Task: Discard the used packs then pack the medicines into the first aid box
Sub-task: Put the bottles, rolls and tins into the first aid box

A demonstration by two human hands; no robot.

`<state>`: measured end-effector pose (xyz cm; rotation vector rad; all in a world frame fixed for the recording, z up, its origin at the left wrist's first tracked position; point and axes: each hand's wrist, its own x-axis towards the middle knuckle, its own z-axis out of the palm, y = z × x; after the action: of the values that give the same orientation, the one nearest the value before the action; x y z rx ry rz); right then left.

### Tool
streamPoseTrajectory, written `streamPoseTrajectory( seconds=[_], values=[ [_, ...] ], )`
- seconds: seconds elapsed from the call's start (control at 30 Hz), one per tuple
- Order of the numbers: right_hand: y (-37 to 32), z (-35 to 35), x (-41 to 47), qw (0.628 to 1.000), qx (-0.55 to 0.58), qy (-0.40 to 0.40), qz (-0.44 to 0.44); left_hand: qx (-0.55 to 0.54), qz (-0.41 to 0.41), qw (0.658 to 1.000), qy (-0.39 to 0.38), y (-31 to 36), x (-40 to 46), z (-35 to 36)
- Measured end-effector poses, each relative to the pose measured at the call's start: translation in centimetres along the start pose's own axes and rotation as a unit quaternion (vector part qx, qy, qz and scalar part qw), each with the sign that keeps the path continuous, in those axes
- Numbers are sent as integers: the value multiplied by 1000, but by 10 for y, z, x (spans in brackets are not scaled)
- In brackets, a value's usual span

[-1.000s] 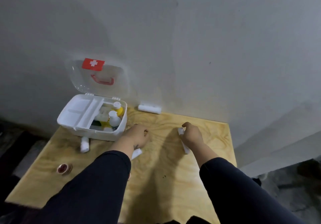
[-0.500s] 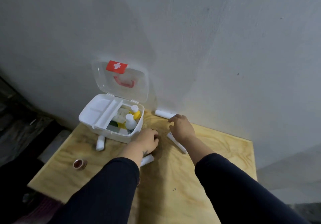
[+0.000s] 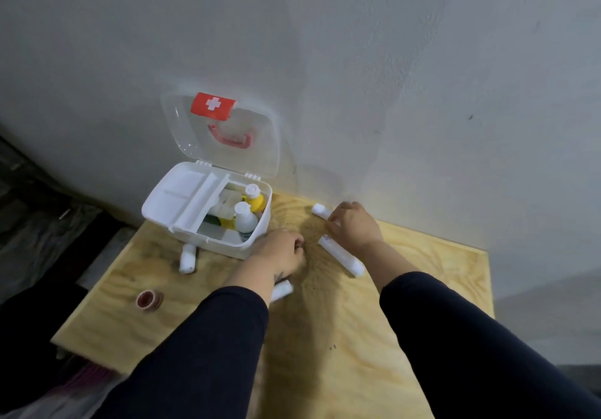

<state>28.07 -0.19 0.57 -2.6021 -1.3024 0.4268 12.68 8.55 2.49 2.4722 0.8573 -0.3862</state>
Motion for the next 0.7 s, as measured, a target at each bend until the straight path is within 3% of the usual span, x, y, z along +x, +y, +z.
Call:
streamPoseTrajectory(
  seconds=[0.3, 0.5, 0.7],
  values=[
    [6, -4, -43, 997, -11, -75, 20, -9, 16, 1000, -13, 14, 4, 2],
    [-6, -9, -51, 995, 35, -50, 82, -17, 21, 1000, -11, 15, -4, 0],
    [-15, -34, -59, 976, 176, 20, 123, -11, 57, 998, 26, 25, -10, -30]
  ],
)
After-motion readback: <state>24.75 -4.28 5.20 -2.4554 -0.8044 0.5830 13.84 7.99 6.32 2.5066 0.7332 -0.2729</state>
